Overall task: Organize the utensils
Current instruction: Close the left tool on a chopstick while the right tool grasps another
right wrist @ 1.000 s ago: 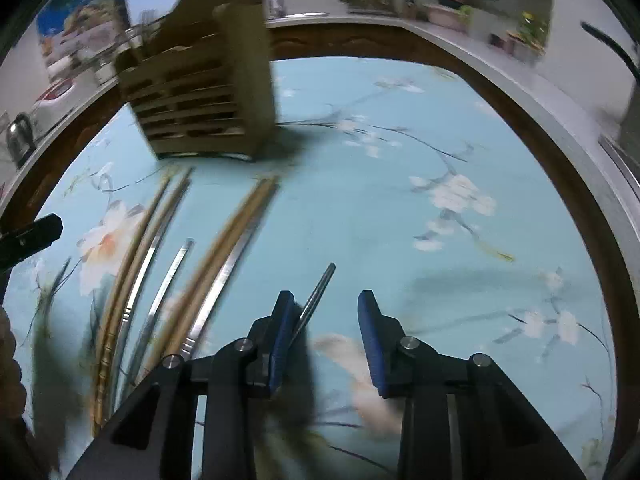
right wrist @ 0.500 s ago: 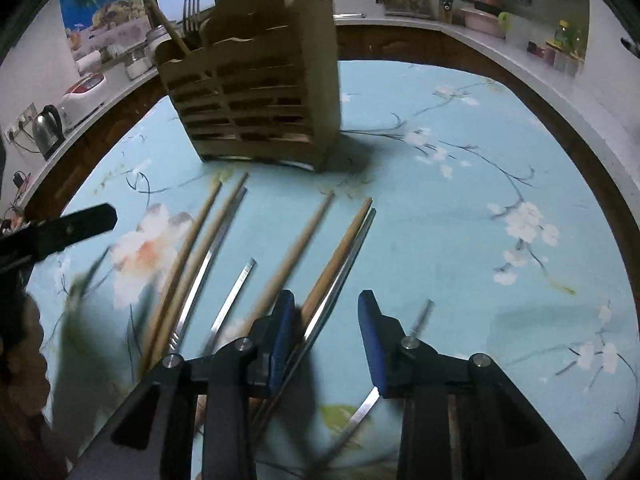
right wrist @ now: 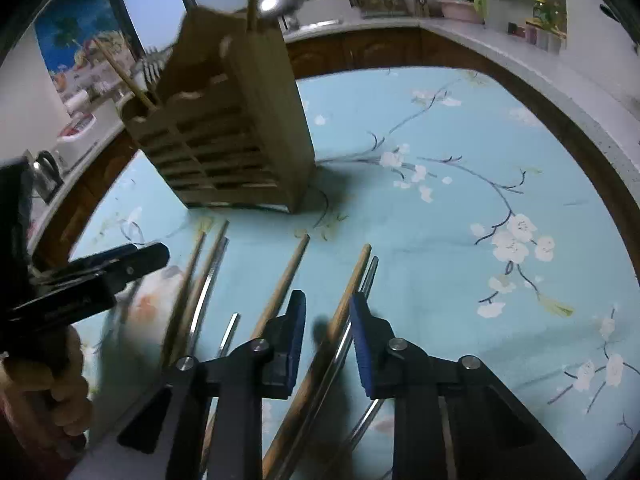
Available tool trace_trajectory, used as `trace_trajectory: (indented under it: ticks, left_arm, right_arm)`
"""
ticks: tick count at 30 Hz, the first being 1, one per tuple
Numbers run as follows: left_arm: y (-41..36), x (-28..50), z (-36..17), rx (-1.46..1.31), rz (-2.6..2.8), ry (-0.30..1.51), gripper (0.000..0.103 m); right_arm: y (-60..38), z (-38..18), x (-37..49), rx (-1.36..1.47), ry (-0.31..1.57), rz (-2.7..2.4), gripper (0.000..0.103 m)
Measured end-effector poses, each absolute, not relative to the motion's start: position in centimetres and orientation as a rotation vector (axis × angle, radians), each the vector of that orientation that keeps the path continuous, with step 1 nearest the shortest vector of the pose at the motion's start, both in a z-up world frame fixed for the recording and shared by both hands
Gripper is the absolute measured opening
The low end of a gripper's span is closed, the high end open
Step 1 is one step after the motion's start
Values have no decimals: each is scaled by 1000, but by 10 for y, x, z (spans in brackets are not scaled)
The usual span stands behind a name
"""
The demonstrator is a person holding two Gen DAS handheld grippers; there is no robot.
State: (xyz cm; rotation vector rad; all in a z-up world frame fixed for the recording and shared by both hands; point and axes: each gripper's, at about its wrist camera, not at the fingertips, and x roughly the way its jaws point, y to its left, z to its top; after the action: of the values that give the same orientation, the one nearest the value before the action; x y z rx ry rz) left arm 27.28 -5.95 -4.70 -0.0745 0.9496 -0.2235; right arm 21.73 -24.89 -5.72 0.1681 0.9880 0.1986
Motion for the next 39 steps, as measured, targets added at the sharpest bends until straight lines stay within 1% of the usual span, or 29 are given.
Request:
trace_trajectory:
  ticks: [2,4,10,12,13,14,16,22,27,28,30,34,35,36,39]
  left_arm:
    - [-63,278,-52,-62,-231,965,55]
    - [-67,282,-57,-54,-246,987,44]
    - [-83,288,-61,20,-248,974,44]
    - [-85,290,-60,40,-249,973,42]
    - [-85,290,-60,52,-251,971,40]
    - [-85,289,-60,63,-253,969,39]
    - [-85,289,-61,83,-253,965,33]
    - [-79,279,-60,77,-274,972,18]
    - [-71,274,-59,52,-292,984,17]
    - [-70,276,-59,46,-294,988,17]
    - [-68,279,-58,36,-295,996,17]
    - [-77,280,-59,68,-289,988,17]
    - [-79,280,-59,81,-289,980,16]
    - [-80,279,-59,89,-288,972,11]
    - [-75,276,-58,75,-300,969,6]
  right_arm:
    - [-248,-60,222,164,987,195,19]
    - [-248,-61,227,156,992,190,19]
    - [-254,-64,239,170,1001,170,19]
    - [-255,-66,242,176,1004,175,18]
    - [-255,-64,241,169,1003,170,13]
    - [-255,-62,239,161,985,153,11]
    - [-260,-56,236,165,964,134,12]
    - [-255,-54,234,187,984,193,12]
    - [-229,-57,239,176,1005,234,14]
    - [-226,-61,242,176,1020,233,16]
    - [-220,-65,249,155,1019,221,12]
    - [-213,-66,258,133,1018,209,12]
    - [-214,-66,259,139,1016,211,12]
    - [-215,-66,260,146,1016,214,12]
    - [-218,-65,260,155,1014,219,9]
